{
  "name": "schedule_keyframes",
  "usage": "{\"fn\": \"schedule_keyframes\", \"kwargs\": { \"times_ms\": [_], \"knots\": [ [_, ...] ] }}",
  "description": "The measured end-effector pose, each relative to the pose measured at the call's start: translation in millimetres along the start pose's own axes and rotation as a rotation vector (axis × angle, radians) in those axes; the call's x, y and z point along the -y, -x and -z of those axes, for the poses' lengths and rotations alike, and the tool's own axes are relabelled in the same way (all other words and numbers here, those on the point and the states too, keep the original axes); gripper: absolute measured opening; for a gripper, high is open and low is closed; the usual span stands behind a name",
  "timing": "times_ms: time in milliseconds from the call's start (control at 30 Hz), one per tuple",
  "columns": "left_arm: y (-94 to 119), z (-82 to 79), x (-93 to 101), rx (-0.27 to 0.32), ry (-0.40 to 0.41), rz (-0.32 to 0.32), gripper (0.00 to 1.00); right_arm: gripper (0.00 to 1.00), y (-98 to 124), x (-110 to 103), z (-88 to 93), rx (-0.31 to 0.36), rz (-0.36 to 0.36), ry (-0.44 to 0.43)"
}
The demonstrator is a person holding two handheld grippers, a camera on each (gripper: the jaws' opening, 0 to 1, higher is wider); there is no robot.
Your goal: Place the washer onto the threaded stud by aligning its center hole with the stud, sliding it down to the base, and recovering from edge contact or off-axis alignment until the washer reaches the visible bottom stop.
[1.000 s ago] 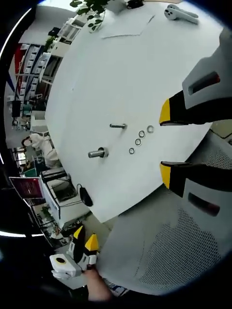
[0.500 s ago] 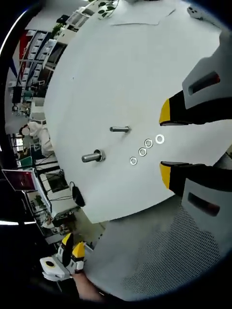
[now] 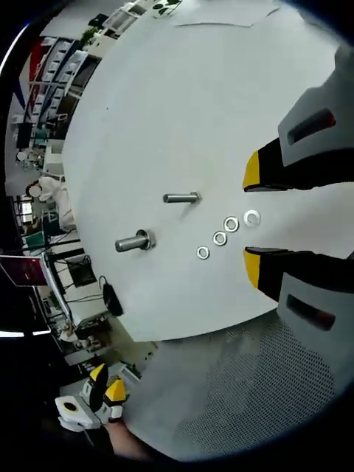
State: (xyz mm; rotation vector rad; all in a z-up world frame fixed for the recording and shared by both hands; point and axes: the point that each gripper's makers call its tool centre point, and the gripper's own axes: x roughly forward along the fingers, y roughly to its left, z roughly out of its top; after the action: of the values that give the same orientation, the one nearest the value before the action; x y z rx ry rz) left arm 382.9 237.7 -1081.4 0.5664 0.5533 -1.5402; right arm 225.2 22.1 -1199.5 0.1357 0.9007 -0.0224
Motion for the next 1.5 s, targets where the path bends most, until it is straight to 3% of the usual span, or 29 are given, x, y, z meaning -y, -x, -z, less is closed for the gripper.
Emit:
{"fn": "schedule_keyframes", "kwargs": {
  "times_ms": [133, 367, 467, 567, 600, 700, 767, 867, 1033, 1133, 1333, 1500],
  "knots": [
    [-1, 3.9, -0.3, -0.022, -0.009, -0.006, 0.21, 0.32, -8, 1, 5.2, -0.035, -0.015, 0.074],
    [-1, 5.1, -0.6, -0.040, -0.007, -0.015, 0.21, 0.29, -17, -1, 20.7, -0.094, -0.050, 0.115],
    [-2, 7.5, 0.7, -0.052, -0.013, -0.009, 0.21, 0.27, -22, -2, 21.4, -0.107, -0.063, 0.222],
    [-2, 6.7, -1.3, -0.047, -0.018, -0.015, 0.20, 0.26, -21, -7, 24.1, -0.119, -0.078, 0.247],
    [-2, 6.8, -1.8, -0.048, -0.014, -0.016, 0.20, 0.26, -31, -3, 27.2, -0.130, -0.086, 0.259],
    [-2, 6.5, -2.4, -0.049, -0.009, -0.013, 0.20, 0.26, -29, -3, 24.1, -0.140, -0.087, 0.275],
    [-2, 6.4, -1.6, -0.047, -0.007, -0.010, 0.20, 0.25, -29, -7, 22.1, -0.144, -0.113, 0.238],
    [-2, 7.2, -2.8, -0.048, -0.003, -0.011, 0.20, 0.21, -35, -1, 24.4, -0.167, -0.103, 0.324],
    [-3, 9.9, -4.2, -0.054, 0.006, -0.011, 0.20, 0.20, -35, -4, 20.4, -0.187, -0.126, 0.374],
    [-2, 8.4, -3.4, -0.049, 0.003, -0.011, 0.20, 0.20, -36, -3, 20.0, -0.223, -0.140, 0.398],
    [-3, 9.9, -1.3, -0.058, 0.010, -0.003, 0.20, 0.20, -35, -6, 22.6, -0.348, -0.198, 0.536],
    [-3, 11.2, -2.8, -0.057, 0.014, -0.007, 0.21, 0.20, -37, -6, 24.0, -0.402, -0.177, 0.572]
  ]
}}
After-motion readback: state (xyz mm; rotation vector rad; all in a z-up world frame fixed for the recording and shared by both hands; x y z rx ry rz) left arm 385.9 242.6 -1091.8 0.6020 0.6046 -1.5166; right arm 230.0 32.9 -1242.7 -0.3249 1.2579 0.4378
